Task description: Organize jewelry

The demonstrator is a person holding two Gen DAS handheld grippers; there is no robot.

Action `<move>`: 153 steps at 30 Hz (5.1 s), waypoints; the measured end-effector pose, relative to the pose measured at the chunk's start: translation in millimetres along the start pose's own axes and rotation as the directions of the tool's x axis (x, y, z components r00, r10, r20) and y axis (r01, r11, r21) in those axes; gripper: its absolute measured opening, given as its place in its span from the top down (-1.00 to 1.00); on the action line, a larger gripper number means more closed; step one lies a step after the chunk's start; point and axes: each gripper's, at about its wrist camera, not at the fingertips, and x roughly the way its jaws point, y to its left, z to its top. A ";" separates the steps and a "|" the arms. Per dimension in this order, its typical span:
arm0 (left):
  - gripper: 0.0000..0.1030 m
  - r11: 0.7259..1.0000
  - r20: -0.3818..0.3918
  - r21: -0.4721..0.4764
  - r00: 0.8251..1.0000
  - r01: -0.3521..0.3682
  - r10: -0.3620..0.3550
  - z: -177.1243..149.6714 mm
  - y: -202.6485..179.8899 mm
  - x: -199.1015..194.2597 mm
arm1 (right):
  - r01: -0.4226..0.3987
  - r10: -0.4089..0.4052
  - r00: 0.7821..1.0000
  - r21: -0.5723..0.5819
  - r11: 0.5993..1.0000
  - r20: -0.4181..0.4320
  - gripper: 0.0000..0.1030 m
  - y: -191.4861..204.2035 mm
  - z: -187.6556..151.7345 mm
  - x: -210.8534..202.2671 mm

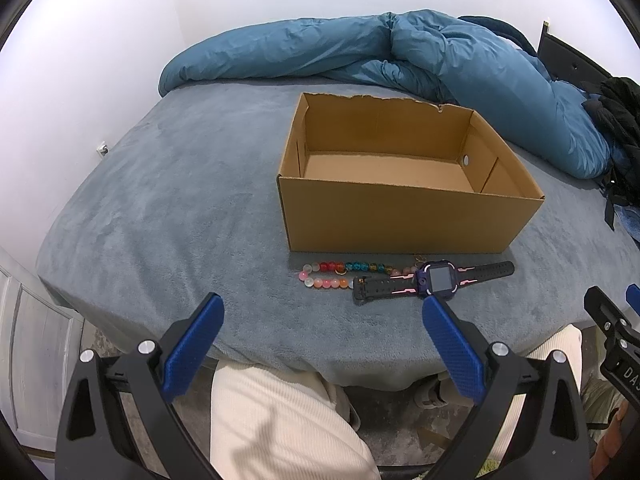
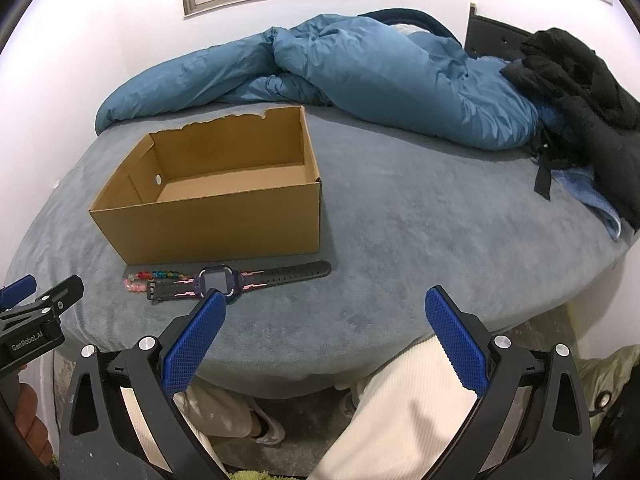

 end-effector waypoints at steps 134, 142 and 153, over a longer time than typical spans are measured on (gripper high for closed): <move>0.65 0.943 -0.152 -0.030 0.931 0.331 -0.331 -3.5 -12.7 143.4 | -0.253 0.279 0.950 0.175 0.952 -0.142 0.72 -51.2 -4.9 166.7; 0.85 0.960 -0.156 0.008 0.949 0.280 -0.275 2.3 -17.9 133.8 | -0.267 0.286 0.953 0.169 0.949 -0.100 0.94 -53.4 -11.3 152.6; 0.90 0.962 -0.103 0.059 0.961 0.265 -0.258 10.2 -34.3 105.0 | -0.296 0.306 0.951 0.157 0.942 -0.043 0.98 -61.1 -17.1 117.6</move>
